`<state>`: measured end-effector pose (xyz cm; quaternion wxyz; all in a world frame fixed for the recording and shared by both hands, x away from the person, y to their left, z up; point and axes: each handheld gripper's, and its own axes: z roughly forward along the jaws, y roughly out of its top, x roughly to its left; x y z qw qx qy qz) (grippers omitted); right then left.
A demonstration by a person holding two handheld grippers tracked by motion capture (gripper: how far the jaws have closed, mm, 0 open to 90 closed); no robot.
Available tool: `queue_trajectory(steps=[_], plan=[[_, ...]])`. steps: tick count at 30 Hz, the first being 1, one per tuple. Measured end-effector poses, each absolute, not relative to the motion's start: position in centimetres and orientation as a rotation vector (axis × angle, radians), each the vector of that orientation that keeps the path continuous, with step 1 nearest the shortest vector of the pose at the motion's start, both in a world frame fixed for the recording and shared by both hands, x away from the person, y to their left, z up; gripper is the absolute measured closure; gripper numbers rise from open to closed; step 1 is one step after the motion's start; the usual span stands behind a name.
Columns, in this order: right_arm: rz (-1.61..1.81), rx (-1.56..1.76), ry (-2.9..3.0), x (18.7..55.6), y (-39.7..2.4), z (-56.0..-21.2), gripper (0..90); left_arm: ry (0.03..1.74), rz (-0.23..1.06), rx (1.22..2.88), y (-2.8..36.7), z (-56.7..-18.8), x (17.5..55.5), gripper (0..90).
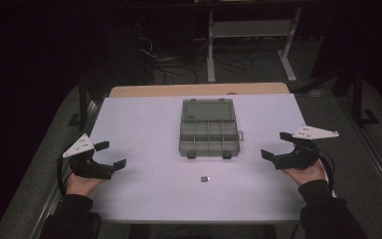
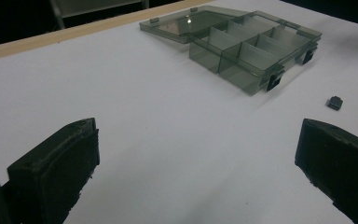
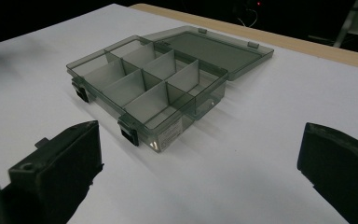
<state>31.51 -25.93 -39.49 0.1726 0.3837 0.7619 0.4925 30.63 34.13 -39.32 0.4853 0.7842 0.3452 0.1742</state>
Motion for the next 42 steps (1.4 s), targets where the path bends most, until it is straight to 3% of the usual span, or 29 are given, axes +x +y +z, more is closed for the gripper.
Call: queue_trajectory(steps=[42], plan=[[1.369,1.082,2.191,31.5,-25.6,-39.8,0.0,0.766,0.395,2.039,33.0,-37.3,30.8,0.0]])
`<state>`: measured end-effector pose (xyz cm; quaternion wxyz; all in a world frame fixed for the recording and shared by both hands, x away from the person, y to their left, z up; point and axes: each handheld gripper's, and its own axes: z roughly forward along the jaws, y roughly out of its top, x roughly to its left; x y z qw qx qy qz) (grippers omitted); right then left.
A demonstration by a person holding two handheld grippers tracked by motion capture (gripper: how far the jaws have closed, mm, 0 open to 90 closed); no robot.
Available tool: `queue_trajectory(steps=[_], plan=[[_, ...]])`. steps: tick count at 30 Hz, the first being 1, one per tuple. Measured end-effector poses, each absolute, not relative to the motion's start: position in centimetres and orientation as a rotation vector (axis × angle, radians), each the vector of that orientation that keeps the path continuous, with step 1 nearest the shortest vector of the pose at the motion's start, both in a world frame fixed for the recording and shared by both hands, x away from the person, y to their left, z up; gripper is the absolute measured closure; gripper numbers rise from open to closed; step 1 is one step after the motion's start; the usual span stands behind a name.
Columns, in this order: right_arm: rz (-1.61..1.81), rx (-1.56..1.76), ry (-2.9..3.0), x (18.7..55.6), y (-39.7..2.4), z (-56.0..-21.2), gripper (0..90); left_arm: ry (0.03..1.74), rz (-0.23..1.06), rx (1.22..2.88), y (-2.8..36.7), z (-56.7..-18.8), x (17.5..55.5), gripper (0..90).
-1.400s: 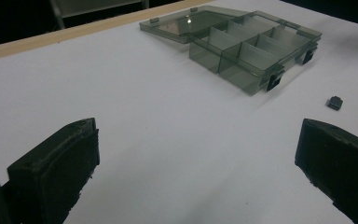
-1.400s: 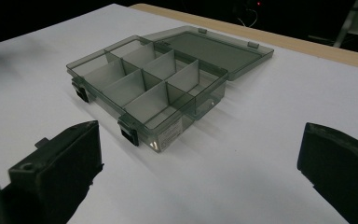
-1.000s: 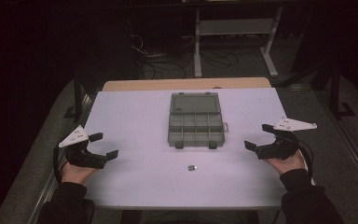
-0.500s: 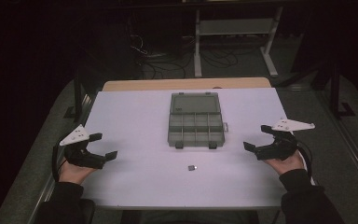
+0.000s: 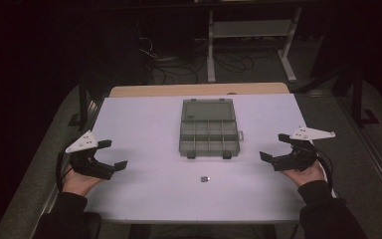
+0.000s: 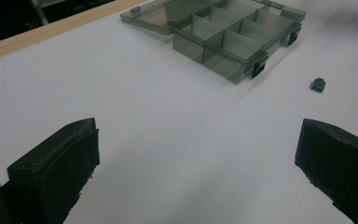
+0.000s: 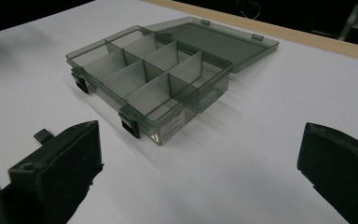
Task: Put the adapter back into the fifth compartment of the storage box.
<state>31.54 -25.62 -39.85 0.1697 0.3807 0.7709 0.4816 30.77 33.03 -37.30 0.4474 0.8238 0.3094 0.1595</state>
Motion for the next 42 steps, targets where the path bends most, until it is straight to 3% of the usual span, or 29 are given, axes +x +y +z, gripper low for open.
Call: queue_trajectory(steps=[42], plan=[[1.347,1.053,2.226,31.7,-25.1,-40.1,0.0,0.559,0.301,2.216,26.0,-34.8,33.2,0.0]])
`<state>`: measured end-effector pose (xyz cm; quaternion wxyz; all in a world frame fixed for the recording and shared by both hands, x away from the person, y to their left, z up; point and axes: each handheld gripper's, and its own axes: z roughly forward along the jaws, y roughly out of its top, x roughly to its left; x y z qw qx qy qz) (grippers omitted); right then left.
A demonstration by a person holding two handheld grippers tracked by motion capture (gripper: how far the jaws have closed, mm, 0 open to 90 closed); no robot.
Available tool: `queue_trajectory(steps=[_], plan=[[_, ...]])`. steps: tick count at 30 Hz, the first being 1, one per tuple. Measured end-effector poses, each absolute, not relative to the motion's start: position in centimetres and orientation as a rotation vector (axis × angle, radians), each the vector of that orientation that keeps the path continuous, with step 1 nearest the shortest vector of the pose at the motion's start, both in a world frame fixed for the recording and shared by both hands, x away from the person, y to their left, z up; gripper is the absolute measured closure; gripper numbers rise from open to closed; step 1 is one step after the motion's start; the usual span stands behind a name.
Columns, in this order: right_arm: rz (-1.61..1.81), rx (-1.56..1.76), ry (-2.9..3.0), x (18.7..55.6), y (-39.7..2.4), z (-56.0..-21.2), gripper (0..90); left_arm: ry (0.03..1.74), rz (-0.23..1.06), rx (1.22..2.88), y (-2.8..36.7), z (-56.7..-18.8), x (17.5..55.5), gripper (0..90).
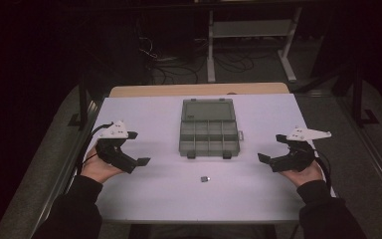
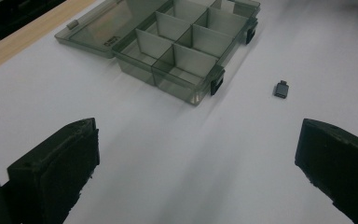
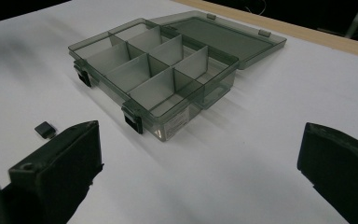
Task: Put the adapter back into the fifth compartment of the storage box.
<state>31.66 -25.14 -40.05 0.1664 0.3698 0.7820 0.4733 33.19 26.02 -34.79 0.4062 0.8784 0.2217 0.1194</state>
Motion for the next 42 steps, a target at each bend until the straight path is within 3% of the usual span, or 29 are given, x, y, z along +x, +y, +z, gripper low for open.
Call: queue_trajectory(steps=[42], plan=[[1.355,1.052,2.244,31.7,-25.0,-40.1,0.0,0.372,0.162,2.285,19.2,-35.4,33.9,0.0]])
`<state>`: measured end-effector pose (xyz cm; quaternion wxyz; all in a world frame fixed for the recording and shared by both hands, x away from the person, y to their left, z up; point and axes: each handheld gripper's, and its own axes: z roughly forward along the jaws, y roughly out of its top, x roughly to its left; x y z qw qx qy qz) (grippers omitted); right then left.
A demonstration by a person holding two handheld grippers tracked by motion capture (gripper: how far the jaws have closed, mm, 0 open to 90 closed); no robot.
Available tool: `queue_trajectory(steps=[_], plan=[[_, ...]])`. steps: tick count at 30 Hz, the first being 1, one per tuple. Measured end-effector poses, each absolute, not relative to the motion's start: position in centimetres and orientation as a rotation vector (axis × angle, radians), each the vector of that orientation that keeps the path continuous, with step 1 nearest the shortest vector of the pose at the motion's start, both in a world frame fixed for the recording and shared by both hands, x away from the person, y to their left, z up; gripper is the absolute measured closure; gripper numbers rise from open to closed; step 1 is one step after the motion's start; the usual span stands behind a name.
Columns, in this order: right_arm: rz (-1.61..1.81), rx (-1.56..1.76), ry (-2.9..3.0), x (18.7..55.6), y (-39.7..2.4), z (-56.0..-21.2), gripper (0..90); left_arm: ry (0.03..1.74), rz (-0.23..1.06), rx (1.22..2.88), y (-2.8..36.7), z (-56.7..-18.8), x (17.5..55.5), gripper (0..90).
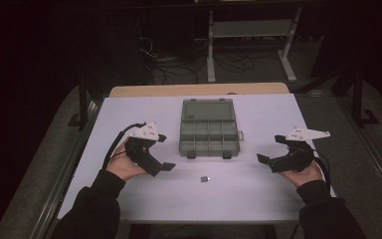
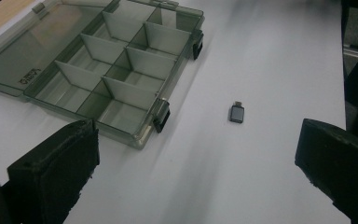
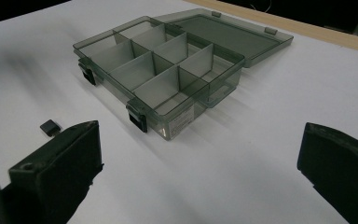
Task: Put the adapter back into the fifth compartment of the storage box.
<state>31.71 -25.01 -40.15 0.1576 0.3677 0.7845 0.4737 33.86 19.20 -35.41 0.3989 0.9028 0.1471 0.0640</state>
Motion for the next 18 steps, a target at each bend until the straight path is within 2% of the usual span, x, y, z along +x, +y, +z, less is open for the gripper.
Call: queue_trajectory(steps=[18], plan=[[1.349,1.052,2.249,31.7,-25.0,-40.2,0.0,0.339,0.096,2.327,16.8,-37.0,34.2,0.0]])
